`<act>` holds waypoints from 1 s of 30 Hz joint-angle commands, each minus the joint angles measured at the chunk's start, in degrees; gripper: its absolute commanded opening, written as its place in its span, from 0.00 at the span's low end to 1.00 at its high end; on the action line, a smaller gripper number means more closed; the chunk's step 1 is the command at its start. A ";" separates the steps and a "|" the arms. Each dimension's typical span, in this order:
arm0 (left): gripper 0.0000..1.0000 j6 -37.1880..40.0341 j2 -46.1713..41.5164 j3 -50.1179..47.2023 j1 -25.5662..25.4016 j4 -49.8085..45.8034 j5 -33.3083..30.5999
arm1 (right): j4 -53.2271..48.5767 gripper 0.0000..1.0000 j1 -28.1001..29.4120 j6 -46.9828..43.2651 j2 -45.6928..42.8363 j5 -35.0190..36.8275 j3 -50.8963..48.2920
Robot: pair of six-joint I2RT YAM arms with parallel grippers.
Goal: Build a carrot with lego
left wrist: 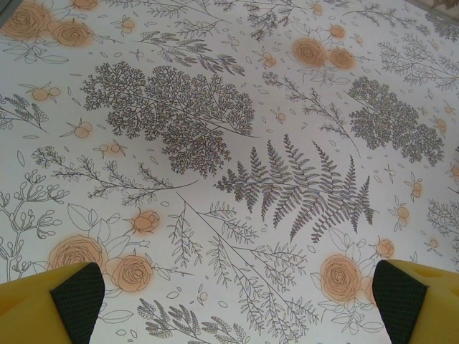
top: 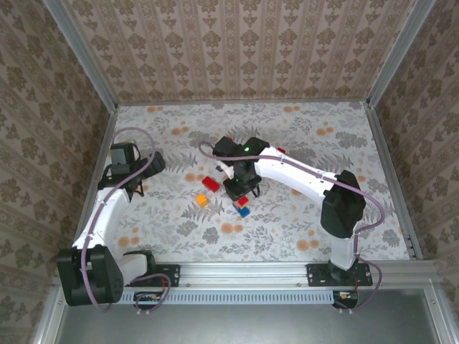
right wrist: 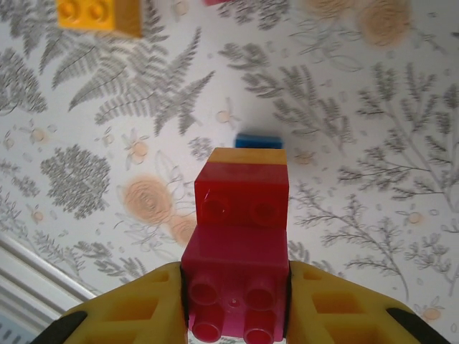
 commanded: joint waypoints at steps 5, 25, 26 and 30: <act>1.00 0.68 0.28 1.71 -0.21 -1.23 -0.15 | -1.36 0.32 0.25 -2.57 -1.09 -1.78 1.09; 1.00 0.70 0.75 1.88 -0.32 -1.21 -0.15 | 3.75 0.31 5.78 0.02 -2.25 -4.56 -8.09; 1.00 0.75 0.71 1.89 -0.36 -1.15 -0.15 | 3.78 0.31 5.80 -0.06 -2.00 -4.42 -8.09; 1.00 0.73 0.71 1.81 -0.29 -1.23 -0.24 | 3.54 0.31 5.47 -0.68 -1.05 -3.56 -7.55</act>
